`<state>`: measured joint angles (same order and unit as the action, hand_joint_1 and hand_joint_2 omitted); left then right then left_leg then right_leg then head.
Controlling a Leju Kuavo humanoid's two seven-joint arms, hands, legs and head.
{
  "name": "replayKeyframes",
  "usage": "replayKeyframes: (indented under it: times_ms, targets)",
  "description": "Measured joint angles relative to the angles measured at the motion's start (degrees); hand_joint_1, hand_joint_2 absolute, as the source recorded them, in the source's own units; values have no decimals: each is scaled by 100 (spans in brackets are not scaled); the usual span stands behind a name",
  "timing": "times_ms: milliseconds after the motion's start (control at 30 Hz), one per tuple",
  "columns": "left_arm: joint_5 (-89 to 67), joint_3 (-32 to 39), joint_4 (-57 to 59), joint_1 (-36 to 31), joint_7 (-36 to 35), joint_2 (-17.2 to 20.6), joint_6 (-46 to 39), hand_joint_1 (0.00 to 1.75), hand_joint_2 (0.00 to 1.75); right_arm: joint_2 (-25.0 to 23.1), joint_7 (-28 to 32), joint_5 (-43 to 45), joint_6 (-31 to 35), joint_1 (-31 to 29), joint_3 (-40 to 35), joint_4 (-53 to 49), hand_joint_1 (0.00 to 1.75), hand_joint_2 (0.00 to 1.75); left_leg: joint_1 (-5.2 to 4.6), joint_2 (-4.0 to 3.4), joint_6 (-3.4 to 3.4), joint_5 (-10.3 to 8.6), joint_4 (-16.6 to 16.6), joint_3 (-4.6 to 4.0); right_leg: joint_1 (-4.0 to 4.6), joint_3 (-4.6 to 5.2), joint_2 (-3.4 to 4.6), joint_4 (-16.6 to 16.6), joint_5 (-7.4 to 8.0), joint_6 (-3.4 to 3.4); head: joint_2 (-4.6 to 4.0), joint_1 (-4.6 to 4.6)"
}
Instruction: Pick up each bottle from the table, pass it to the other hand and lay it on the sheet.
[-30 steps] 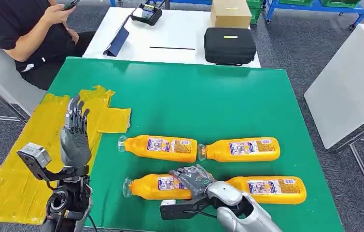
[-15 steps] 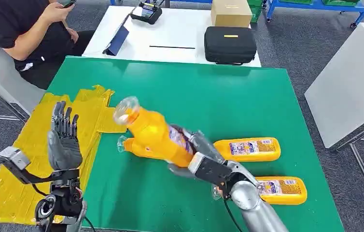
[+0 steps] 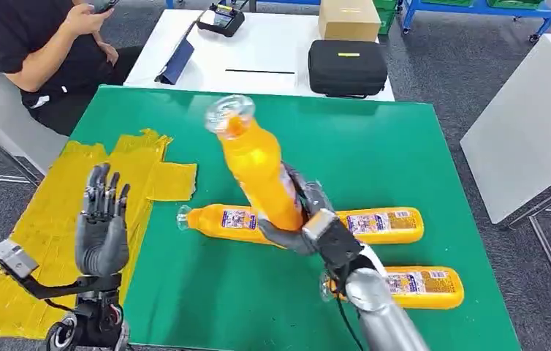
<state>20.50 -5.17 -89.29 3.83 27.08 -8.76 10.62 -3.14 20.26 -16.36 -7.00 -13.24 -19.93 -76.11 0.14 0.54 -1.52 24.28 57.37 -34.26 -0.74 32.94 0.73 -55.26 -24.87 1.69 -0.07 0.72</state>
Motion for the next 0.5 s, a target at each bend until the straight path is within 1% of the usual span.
replayKeyframes:
  times_ms: [200,500]
  targets:
    - [215,-515,-33,-38,-278,9,206,0,175,-335,-400,-635,425,-348,-523,537,175,175,4,4,2,-2,0,-1,2,0,-1,-1,0,0,0,0]
    - [368,-796,-24,-129,-416,35,328,0,175,-455,-530,-870,562,-496,-759,847,175,175,-1,6,1,-1,1,-4,-2,3,-2,0,0,0,0,0]
